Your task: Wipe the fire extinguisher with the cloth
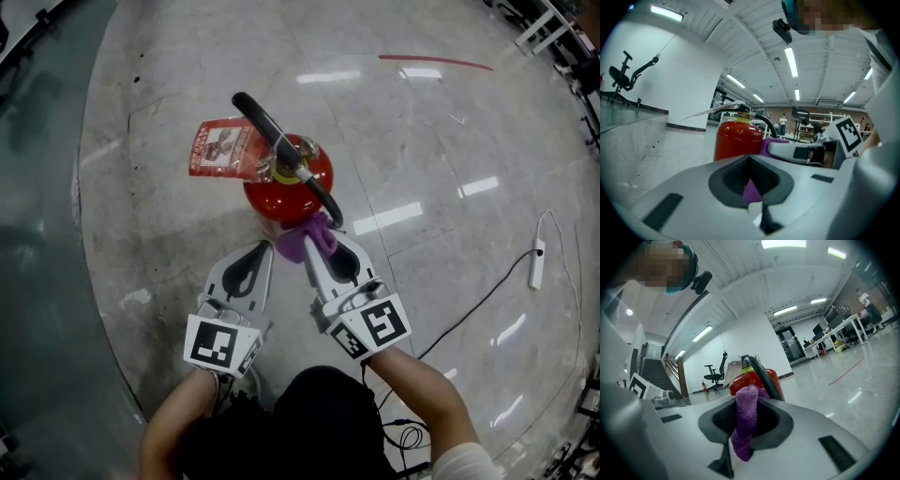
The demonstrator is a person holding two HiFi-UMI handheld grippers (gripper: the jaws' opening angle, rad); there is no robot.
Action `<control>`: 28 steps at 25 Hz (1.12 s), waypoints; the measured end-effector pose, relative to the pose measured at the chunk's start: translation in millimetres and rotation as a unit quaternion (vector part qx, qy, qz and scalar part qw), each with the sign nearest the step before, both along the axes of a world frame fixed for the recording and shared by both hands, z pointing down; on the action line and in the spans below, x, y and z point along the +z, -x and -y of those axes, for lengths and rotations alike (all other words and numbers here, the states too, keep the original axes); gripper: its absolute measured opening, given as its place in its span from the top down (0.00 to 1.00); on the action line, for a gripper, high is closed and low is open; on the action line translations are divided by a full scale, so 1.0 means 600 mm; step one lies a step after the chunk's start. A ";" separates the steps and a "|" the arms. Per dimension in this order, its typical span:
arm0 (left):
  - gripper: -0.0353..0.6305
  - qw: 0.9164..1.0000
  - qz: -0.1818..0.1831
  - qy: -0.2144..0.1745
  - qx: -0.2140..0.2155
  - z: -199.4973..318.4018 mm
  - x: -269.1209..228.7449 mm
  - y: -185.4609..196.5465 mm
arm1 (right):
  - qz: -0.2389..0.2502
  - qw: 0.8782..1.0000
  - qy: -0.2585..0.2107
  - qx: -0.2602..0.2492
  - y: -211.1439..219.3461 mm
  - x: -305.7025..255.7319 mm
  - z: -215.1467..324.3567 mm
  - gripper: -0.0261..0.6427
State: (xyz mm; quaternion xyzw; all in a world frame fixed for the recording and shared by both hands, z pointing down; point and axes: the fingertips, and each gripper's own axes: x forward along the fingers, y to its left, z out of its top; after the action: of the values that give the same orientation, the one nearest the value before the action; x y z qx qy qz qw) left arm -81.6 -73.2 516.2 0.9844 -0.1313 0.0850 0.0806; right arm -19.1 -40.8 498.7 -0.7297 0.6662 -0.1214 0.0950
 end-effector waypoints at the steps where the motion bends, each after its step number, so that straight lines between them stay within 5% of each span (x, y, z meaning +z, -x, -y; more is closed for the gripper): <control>1: 0.95 1.000 0.001 0.000 -0.002 0.001 -0.003 0.001 | -0.009 1.000 -0.001 -0.003 0.002 -0.005 0.000 0.86; 15: 0.95 0.997 -0.014 -0.005 -0.074 0.049 -0.032 0.023 | -0.146 0.989 -0.011 -0.031 0.052 -0.066 0.001 0.86; 18: 0.95 0.996 -0.016 -0.023 -0.088 0.054 -0.073 0.040 | -0.146 0.989 0.004 -0.028 0.061 -0.089 -0.008 0.86; 28: 0.95 0.994 0.024 0.002 -0.108 0.027 -0.278 0.088 | -0.104 0.993 0.061 -0.015 0.078 -0.272 -0.040 0.86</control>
State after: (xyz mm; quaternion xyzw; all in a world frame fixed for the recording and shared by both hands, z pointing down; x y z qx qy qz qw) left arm -134.6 -89.2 349.4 0.9620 -0.2383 0.1000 0.0882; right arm -65.9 -16.6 335.7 -0.7325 0.6749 -0.0866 -0.0214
